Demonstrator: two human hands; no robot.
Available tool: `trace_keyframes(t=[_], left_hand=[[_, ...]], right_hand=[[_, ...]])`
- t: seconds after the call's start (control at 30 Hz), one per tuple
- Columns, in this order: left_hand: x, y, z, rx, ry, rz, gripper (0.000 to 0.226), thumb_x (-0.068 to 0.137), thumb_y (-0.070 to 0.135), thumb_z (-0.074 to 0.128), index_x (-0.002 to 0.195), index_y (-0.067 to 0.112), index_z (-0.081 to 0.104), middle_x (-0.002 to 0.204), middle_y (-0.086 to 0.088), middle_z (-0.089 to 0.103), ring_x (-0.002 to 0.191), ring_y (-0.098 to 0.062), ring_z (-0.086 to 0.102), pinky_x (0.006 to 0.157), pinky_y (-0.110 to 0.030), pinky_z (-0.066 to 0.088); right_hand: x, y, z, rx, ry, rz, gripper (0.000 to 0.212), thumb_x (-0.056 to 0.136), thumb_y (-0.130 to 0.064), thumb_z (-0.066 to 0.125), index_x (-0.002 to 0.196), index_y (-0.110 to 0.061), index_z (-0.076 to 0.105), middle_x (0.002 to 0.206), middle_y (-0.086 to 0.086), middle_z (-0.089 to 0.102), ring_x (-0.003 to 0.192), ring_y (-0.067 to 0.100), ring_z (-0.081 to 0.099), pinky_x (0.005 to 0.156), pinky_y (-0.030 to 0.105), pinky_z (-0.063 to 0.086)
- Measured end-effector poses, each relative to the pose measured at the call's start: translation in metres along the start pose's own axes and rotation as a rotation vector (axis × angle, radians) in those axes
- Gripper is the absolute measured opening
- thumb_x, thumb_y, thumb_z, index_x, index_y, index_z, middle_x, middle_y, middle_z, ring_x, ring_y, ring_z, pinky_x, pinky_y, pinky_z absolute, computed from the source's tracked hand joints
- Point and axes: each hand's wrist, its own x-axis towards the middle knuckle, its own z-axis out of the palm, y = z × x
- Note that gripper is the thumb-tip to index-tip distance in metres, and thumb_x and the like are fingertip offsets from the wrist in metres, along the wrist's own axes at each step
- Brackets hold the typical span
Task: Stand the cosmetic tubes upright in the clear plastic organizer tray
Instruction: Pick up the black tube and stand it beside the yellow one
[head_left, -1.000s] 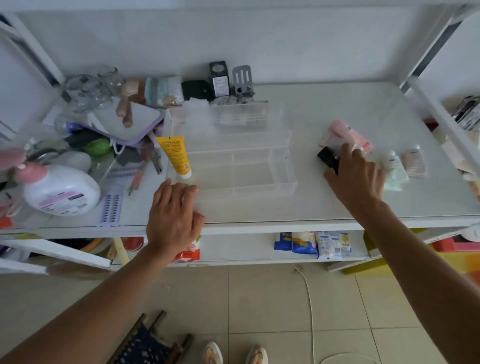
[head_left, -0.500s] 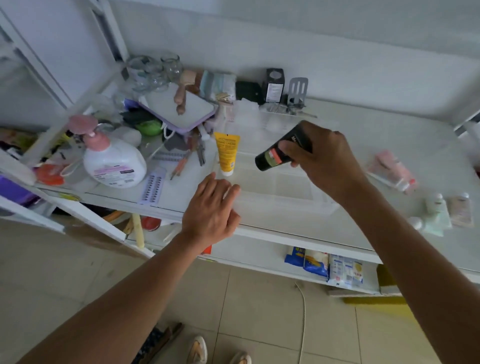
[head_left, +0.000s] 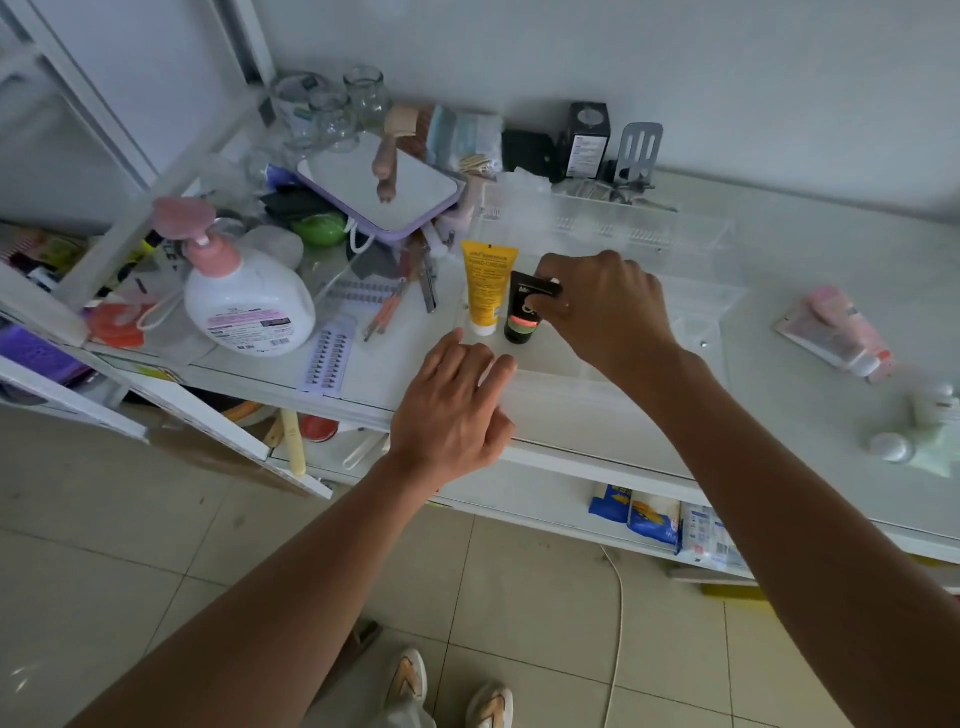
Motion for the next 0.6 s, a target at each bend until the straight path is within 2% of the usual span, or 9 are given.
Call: trace_keyframes(t=[0.13,0.33,0.47,0.53,0.6], left_hand=[[-0.001,-0.001,-0.001,-0.005,-0.014,0.001,0.045,0.079,0.021,0.062,0.122,0.006,0.063,0.102,-0.015,0.066,0.098,-0.036,0.062,0.124,-0.051,0.042],[0.0,0.0,-0.001,-0.004,-0.052,0.015,0.045,0.084,0.023,0.059,0.126,0.007,0.06,0.106,-0.016,0.068,0.1,-0.037,0.065,0.123,-0.051,0.043],[-0.001,0.001,0.0,0.005,-0.035,0.017,0.047,0.086,0.025,0.058,0.129,0.006,0.058,0.107,-0.017,0.068,0.101,-0.038,0.065,0.123,-0.052,0.042],[-0.001,0.001,0.001,0.018,-0.029,0.014,0.046,0.087,0.025,0.055,0.128,0.005,0.058,0.106,-0.019,0.067,0.101,-0.039,0.064,0.123,-0.051,0.039],[0.0,0.001,0.0,0.027,-0.029,0.011,0.044,0.088,0.025,0.053,0.126,0.004,0.058,0.106,-0.02,0.068,0.1,-0.039,0.064,0.123,-0.052,0.038]], right_hand=[[0.001,-0.007,0.002,0.024,0.0,-0.013,0.025,0.101,-0.039,0.057,0.12,-0.026,0.067,0.094,0.009,0.068,0.092,0.037,0.067,0.069,0.036,0.045],[-0.018,0.014,-0.017,0.174,0.096,0.099,0.028,0.093,-0.05,0.067,0.116,-0.034,0.067,0.09,-0.007,0.077,0.093,0.025,0.072,0.08,0.039,0.057],[-0.046,0.08,-0.044,0.183,0.237,0.329,0.02,0.092,-0.043,0.065,0.107,-0.032,0.071,0.091,-0.003,0.079,0.091,0.029,0.074,0.081,0.038,0.057],[-0.059,0.119,-0.052,0.169,0.233,0.469,0.014,0.09,-0.034,0.06,0.099,-0.034,0.072,0.091,-0.002,0.08,0.089,0.031,0.075,0.078,0.034,0.055],[-0.07,0.153,-0.054,0.146,0.195,0.555,0.018,0.089,-0.029,0.057,0.097,-0.036,0.072,0.096,-0.002,0.079,0.091,0.032,0.075,0.083,0.036,0.056]])
